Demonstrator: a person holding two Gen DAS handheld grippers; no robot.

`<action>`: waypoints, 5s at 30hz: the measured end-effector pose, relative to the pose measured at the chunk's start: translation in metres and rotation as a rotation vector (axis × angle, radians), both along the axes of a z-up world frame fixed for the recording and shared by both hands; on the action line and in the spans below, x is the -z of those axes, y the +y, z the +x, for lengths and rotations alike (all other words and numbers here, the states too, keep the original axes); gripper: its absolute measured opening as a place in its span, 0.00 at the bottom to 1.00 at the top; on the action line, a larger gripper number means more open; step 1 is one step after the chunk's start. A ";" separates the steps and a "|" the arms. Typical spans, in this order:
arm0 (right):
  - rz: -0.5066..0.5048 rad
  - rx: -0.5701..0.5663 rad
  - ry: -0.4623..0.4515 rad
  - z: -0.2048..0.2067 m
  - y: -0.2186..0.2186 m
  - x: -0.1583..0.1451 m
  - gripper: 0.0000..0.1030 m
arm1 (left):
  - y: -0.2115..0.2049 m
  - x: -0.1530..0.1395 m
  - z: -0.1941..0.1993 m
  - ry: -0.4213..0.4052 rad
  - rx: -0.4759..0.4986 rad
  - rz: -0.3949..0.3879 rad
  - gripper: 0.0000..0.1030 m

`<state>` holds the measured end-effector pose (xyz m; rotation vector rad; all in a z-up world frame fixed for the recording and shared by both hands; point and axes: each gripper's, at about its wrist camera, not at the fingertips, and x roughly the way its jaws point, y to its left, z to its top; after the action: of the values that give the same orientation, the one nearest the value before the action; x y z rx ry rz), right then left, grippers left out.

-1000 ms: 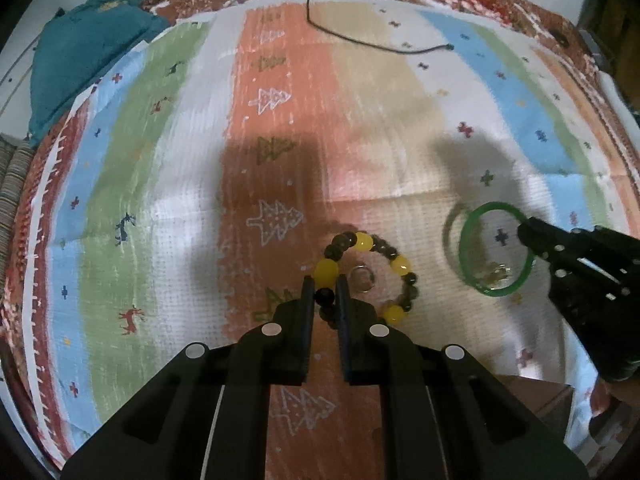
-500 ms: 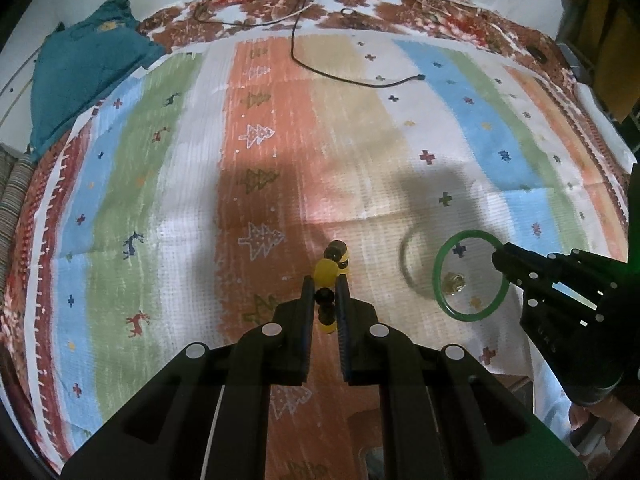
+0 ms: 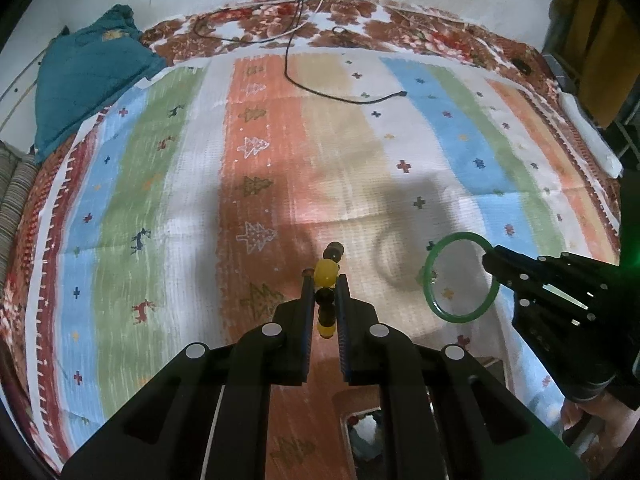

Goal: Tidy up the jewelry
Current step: 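Lift both held pieces and carry them over the silver tin, then open both tools to drop the bracelet and bangle into the tin, then move both open tools toward the two small rings on the cloth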

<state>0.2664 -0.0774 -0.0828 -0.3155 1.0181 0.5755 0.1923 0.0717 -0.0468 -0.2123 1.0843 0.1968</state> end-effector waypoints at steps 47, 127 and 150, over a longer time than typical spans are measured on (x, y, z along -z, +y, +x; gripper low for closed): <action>0.062 -0.058 -0.074 -0.086 -0.039 -0.039 0.08 | -0.061 -0.050 -0.104 -0.184 0.100 -0.011 0.10; 0.069 0.001 0.001 -0.072 -0.044 -0.037 0.62 | -0.025 -0.017 -0.078 -0.049 -0.013 0.043 0.64; -0.001 0.019 0.068 -0.033 -0.022 -0.009 0.68 | -0.005 0.012 -0.029 0.044 -0.032 0.038 0.66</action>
<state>0.2335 -0.0997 -0.0734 -0.2883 1.0861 0.5714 0.1637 0.0665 -0.0586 -0.1917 1.1200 0.2513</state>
